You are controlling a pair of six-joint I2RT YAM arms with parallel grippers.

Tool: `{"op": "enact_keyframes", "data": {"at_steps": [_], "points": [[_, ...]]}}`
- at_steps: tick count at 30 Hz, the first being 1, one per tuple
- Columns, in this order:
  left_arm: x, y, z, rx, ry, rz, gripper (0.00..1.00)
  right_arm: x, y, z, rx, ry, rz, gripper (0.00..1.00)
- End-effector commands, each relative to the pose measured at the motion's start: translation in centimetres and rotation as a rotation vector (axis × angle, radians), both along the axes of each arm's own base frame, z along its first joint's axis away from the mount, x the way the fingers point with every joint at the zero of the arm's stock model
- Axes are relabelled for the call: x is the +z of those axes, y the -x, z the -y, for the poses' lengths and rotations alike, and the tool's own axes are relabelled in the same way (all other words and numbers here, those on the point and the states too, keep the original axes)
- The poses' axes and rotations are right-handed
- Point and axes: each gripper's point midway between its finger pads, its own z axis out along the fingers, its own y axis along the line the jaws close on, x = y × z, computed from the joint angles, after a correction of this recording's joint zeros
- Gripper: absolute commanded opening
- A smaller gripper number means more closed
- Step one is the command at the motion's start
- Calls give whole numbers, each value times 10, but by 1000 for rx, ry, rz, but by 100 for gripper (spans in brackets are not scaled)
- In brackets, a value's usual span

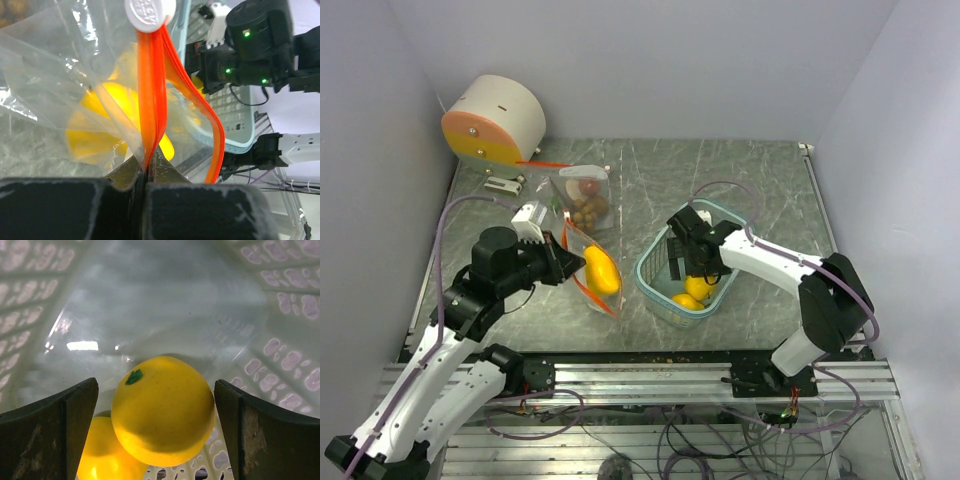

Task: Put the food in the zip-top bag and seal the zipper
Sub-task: Pick up the fake fruit from the bin.

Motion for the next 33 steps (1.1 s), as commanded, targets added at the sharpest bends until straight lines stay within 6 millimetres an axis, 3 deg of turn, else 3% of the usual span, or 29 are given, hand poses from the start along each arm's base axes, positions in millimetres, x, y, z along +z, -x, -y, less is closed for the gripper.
{"op": "enact_keyframes", "data": {"at_steps": [1, 4, 9, 12, 17, 23, 28, 31, 33], "points": [[-15, 1, -2, 10, -23, -26, 7, -13, 10, 5, 22, 5, -58, 99], [-16, 1, -5, 16, -34, -29, 7, -17, 15, 8, 30, 14, -74, 88], [-16, 3, -7, 28, -33, -30, 7, -6, 11, 2, 39, -21, -45, 37], [-16, 3, -7, 31, -24, -32, 7, 12, 3, 0, 36, -33, 2, 15], [-15, 2, -6, 37, -15, -35, 7, 67, -7, -12, 75, -134, 126, 10], [-32, -5, 3, 23, 6, -64, 7, 161, -5, -39, 225, -385, 329, 10], [-38, -13, 15, -5, 38, -84, 7, 236, 36, -99, 533, -796, 410, 9], [-37, -16, 20, -22, 49, -89, 7, 267, 66, -131, 719, -1024, 428, 8], [-36, -16, 21, -26, 51, -91, 7, 276, 85, -147, 809, -1117, 426, 8]]}}
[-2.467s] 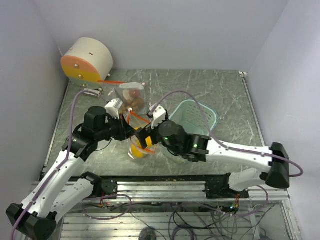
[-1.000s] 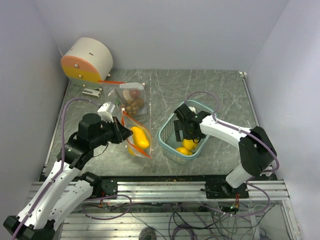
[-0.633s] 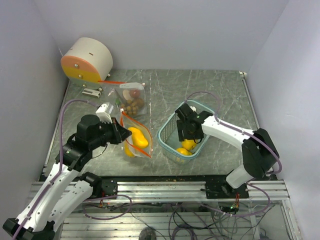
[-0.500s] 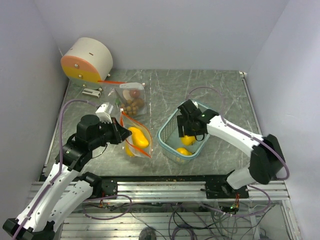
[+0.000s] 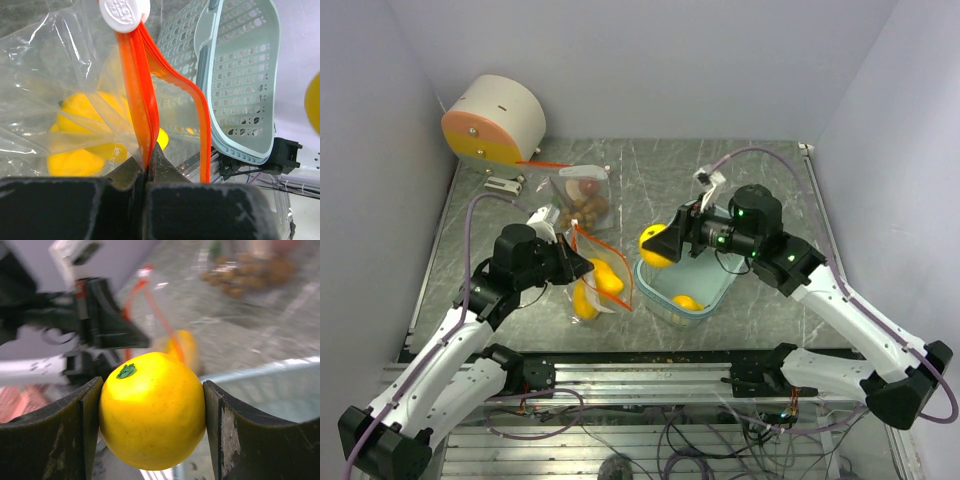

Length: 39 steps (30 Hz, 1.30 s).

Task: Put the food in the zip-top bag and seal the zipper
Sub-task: Pick up the fake fruit from the bin, then place the fake fruit in the zipper food storage bag.

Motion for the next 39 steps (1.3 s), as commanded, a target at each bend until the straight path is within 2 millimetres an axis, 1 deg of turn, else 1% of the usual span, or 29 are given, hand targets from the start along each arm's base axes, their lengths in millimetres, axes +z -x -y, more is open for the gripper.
{"op": "enact_keyframes", "data": {"at_steps": [1, 3, 6, 8, 10, 12, 16, 18, 21, 23, 25, 28, 29, 30, 31, 33, 34, 35, 37, 39], "points": [[22, -4, 11, -37, 63, 58, 7, 35, 54, -54, 365, -238, 69, 8], [23, -3, 10, -35, 62, 60, 7, 32, 67, -72, 430, -247, 80, 8], [24, -1, 9, -34, 63, 58, 7, 12, 75, -98, 479, -215, 62, 8], [25, 1, 10, -40, 69, 58, 7, -6, 72, -109, 482, -203, 22, 8], [28, 4, 10, -47, 75, 61, 7, -23, 61, -116, 427, -182, -10, 7], [32, 8, 9, -53, 78, 65, 7, -39, 44, -117, 346, -137, -17, 6], [41, 17, 4, -57, 74, 78, 7, -73, 9, -109, 158, -5, -21, 5], [45, 21, 1, -55, 75, 86, 7, -88, -4, -103, 76, 70, -28, 5], [49, 27, 0, -63, 88, 91, 7, -101, -18, -97, -26, 155, -14, 6], [51, 28, 2, -71, 101, 94, 7, -107, -24, -98, -75, 209, 1, 7], [52, 28, 4, -82, 111, 97, 7, -110, -25, -102, -104, 256, 22, 10], [49, 24, 8, -92, 115, 93, 7, -103, -11, -121, -65, 258, 55, 22], [47, 22, 10, -95, 116, 91, 7, -97, -6, -128, -41, 238, 66, 27], [46, 21, 12, -99, 118, 87, 7, -92, -1, -133, -23, 219, 75, 37], [44, 19, 13, -103, 121, 83, 7, -86, 2, -137, -12, 200, 84, 49], [40, 18, 16, -113, 128, 74, 7, -81, 6, -138, 0, 177, 91, 80], [38, 18, 17, -115, 129, 71, 7, -80, 6, -137, 3, 178, 96, 94], [37, 18, 17, -114, 131, 70, 7, -77, 6, -135, 5, 175, 103, 99], [37, 18, 16, -111, 131, 72, 7, -74, 8, -131, 8, 186, 116, 100], [38, 18, 15, -107, 129, 78, 7, -66, 9, -126, 13, 180, 137, 100]]}}
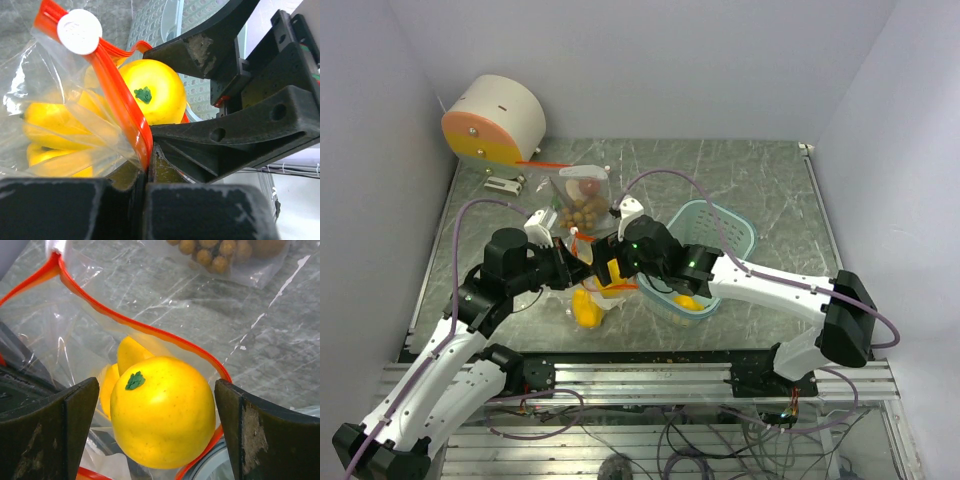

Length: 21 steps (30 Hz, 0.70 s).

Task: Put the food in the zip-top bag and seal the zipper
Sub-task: Place the fake fruit in the zipper food storage bag.

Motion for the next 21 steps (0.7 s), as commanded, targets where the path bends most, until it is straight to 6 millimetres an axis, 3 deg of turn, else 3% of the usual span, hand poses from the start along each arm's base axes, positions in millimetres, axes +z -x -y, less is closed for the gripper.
{"op": "enact_keyframes", "data": {"at_steps": [1, 7, 10, 13, 17, 21], "points": [[17, -3, 7, -21, 50, 66, 7, 51, 14, -8, 72, -119, 73, 100], [22, -5, 5, -10, 48, 84, 7, 100, 31, 2, 146, -226, 144, 100], [19, -5, 6, -10, 53, 79, 7, 114, 29, 17, 112, -237, 177, 100], [17, -5, 7, -14, 67, 75, 7, 109, 14, 37, 5, -185, 187, 100], [21, -5, 9, -19, 82, 84, 7, 75, -17, 63, -112, -110, 84, 88], [24, -6, 11, -22, 89, 86, 7, 59, -33, 63, -51, -186, 35, 78]]}}
